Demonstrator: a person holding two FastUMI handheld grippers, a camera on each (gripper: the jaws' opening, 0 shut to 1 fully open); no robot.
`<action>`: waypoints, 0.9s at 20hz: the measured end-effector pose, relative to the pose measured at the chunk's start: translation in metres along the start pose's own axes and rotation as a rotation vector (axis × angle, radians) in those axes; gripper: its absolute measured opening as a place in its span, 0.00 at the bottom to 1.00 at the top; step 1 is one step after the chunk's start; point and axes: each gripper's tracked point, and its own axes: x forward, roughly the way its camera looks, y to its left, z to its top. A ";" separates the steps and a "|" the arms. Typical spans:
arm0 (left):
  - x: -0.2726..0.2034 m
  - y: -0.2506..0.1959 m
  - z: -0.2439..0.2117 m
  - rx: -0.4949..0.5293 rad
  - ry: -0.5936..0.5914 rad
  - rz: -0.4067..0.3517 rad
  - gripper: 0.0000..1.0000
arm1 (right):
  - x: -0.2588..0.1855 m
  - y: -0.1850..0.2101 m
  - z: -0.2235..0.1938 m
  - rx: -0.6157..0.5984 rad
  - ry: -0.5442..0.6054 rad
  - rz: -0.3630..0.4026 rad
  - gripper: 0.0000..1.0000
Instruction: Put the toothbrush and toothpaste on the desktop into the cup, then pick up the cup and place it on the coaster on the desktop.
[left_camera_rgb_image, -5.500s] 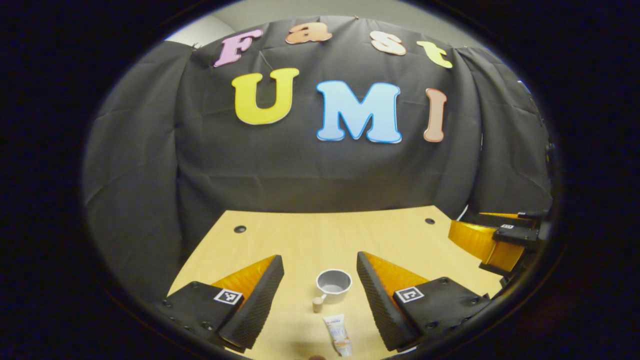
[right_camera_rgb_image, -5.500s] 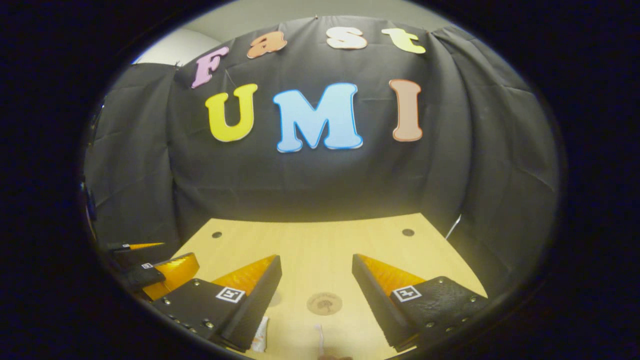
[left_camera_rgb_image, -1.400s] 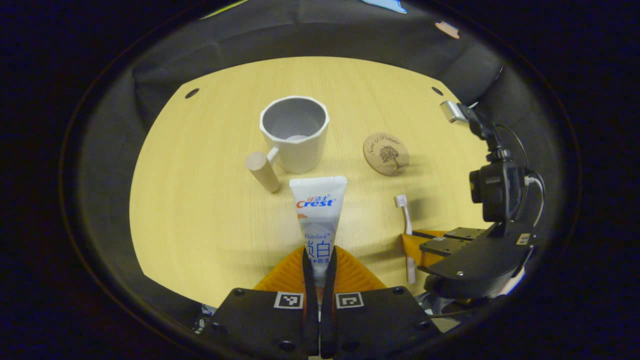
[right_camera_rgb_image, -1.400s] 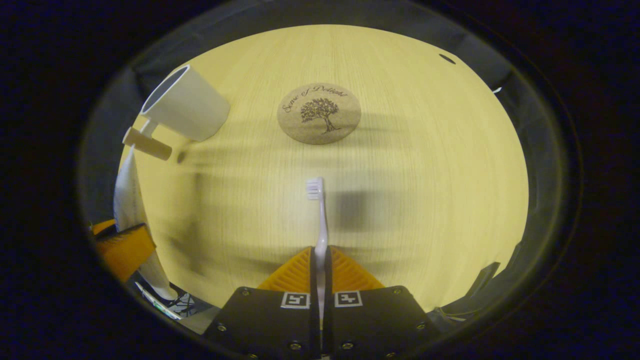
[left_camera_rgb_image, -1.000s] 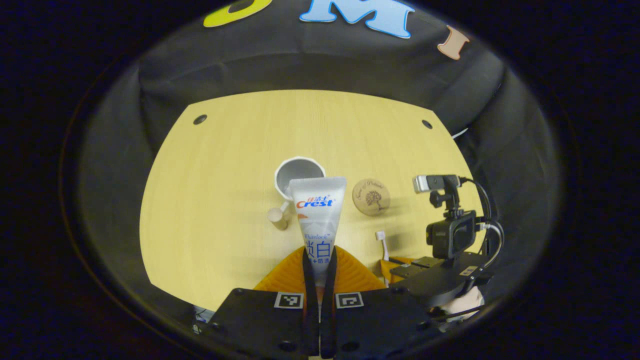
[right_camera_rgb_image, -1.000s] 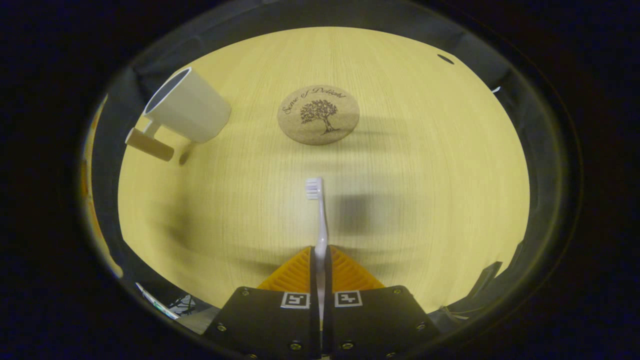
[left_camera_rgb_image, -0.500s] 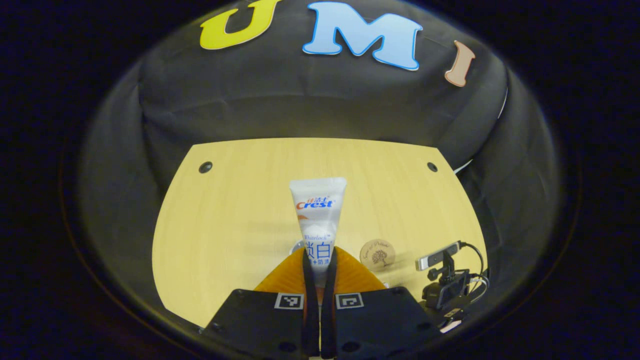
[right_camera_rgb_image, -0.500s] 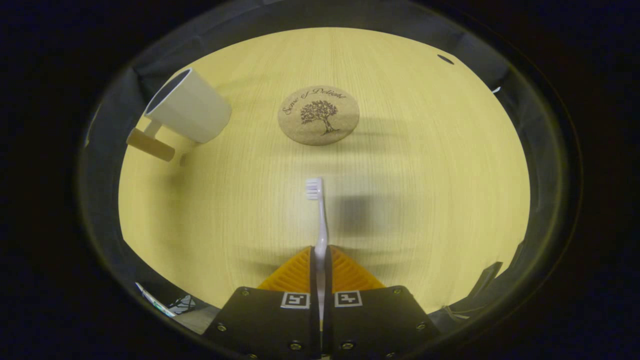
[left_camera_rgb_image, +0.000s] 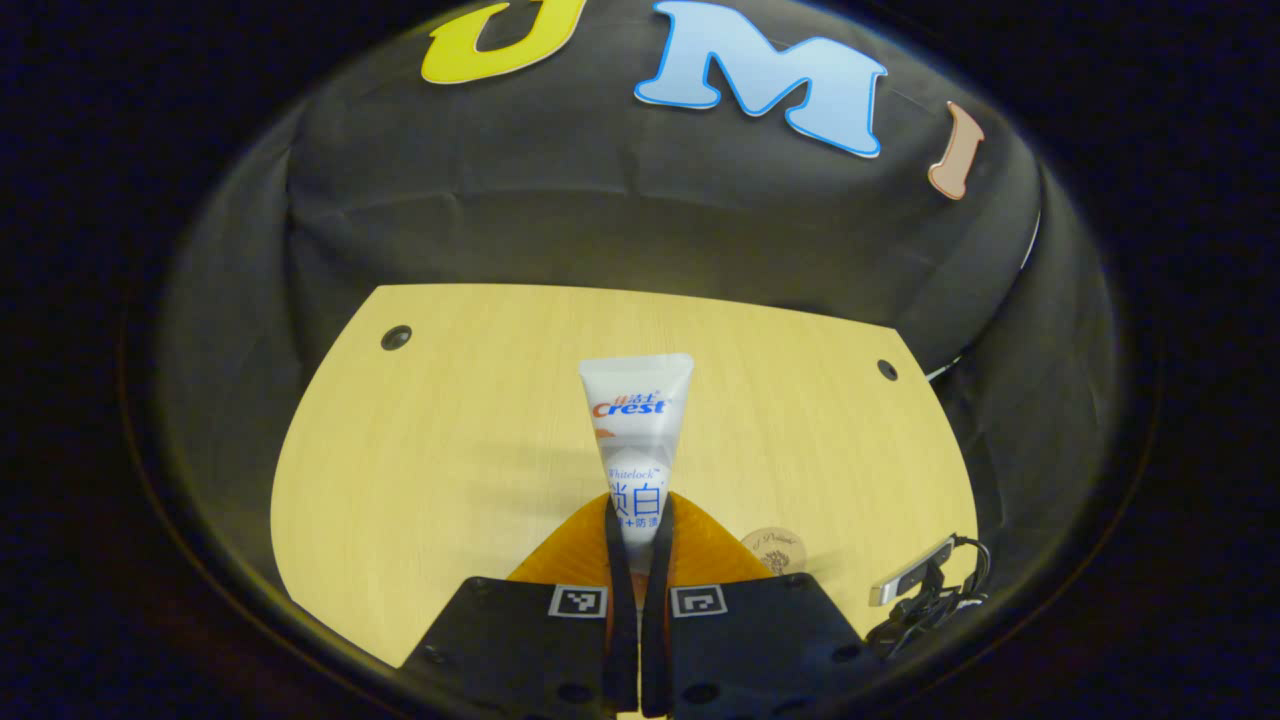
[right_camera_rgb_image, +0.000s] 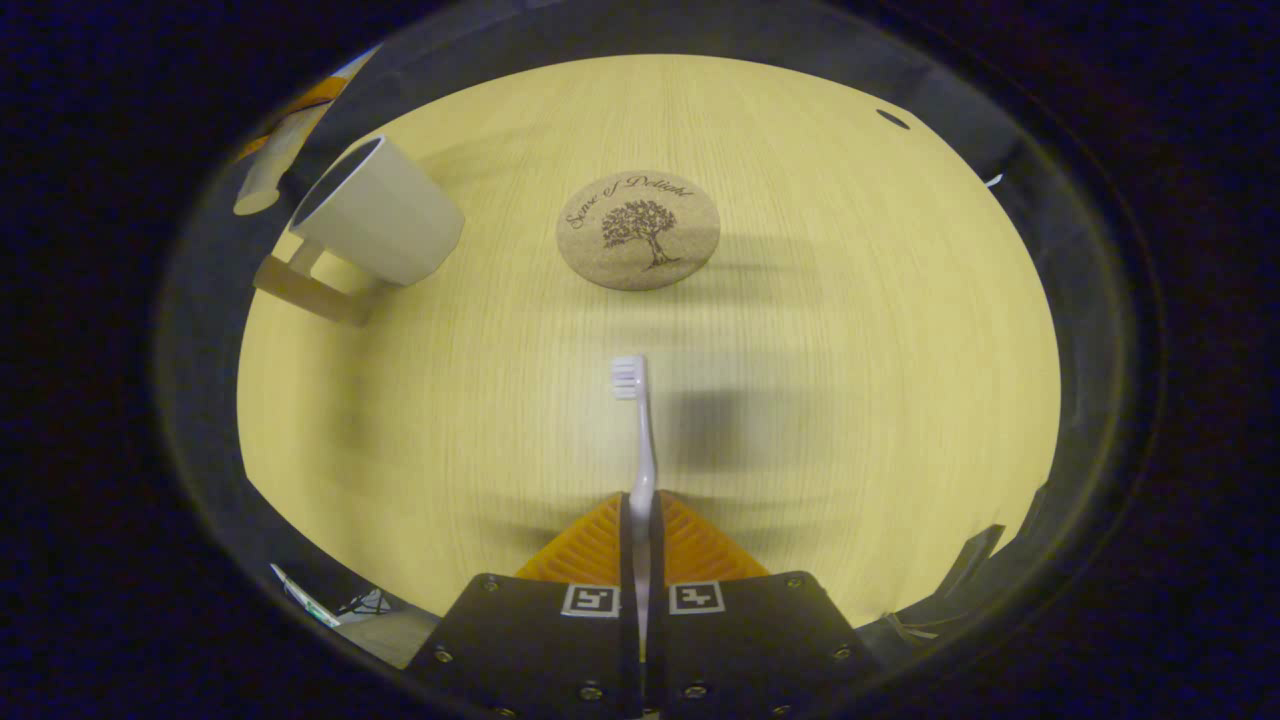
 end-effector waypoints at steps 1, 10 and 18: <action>0.005 0.002 0.002 0.000 -0.021 0.005 0.09 | 0.000 0.000 -0.001 0.000 0.000 0.001 0.04; 0.031 0.007 -0.010 0.048 -0.144 0.028 0.09 | 0.000 0.000 0.000 0.010 0.007 0.005 0.04; 0.033 0.011 -0.031 0.087 -0.212 0.037 0.10 | 0.000 0.000 0.000 0.022 0.011 0.000 0.04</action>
